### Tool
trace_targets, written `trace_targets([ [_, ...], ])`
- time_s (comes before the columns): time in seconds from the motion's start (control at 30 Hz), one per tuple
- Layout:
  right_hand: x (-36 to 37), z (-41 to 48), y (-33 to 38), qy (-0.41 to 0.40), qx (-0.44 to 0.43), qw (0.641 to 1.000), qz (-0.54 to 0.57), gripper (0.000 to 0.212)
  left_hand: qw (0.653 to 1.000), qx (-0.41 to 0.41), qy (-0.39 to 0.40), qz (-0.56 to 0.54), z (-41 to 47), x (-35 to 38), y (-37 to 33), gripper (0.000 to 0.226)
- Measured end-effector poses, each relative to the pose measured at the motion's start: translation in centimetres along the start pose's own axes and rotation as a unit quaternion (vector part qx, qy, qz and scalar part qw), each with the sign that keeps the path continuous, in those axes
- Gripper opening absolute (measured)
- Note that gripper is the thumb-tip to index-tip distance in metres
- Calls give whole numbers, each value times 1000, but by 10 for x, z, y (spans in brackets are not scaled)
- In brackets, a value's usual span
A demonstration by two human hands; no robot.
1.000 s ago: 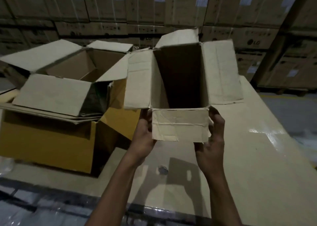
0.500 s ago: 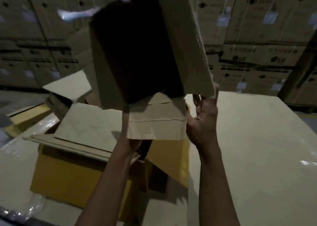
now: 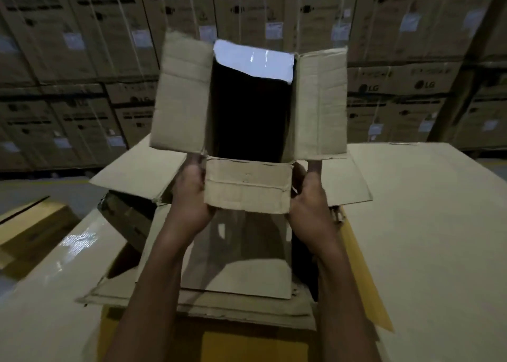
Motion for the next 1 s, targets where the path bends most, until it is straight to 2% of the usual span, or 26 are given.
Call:
trace_targets([
  [0.07, 8, 2, -2, 6, -23, 1000, -6, 63, 998, -47, 45, -15, 13, 0, 21, 35],
  [0.17, 16, -2, -11, 28, -15, 999, -31, 55, 992, -95, 85, 25, 30, 0, 55, 45],
  [0.27, 30, -5, -13, 42, -17, 996, -75, 41, 992, -64, 80, 74, 34, -1, 61, 56],
  [0.4, 35, 1, -14, 43, -24, 989, -141, 42, 991, -61, 83, 81, 33, 1, 67, 64],
  [0.53, 27, 8, -22, 19, -10, 993, -114, 43, 989, -27, 107, 95, 43, -5, 59, 63],
  [0.6, 26, 7, -28, 6, 13, 993, -115, 47, 982, -30, 138, 126, 50, -10, 63, 62],
  [0.73, 25, 0, -45, 11, 77, 980, -182, 79, 972, -88, 157, 153, 56, -15, 86, 48],
  [0.83, 36, 3, -46, 57, 71, 967, -238, 76, 974, -77, 164, 138, 55, -8, 93, 69],
  [0.9, 46, 4, -44, 86, 53, 949, -298, 75, 973, -78, 160, 144, 53, -3, 93, 67],
  [1.0, 51, 2, -40, 82, 20, 929, -361, 79, 974, -86, 136, 157, 50, -3, 94, 65],
])
Point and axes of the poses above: each hand's wrist, its own z-axis towards the middle knuckle, its own x-axis out of the palm, y = z × x, the point moved 8 cm from there along z, towards the middle knuckle, and after that the axes turned 15 degrees about -x, right-handed, at the moved point
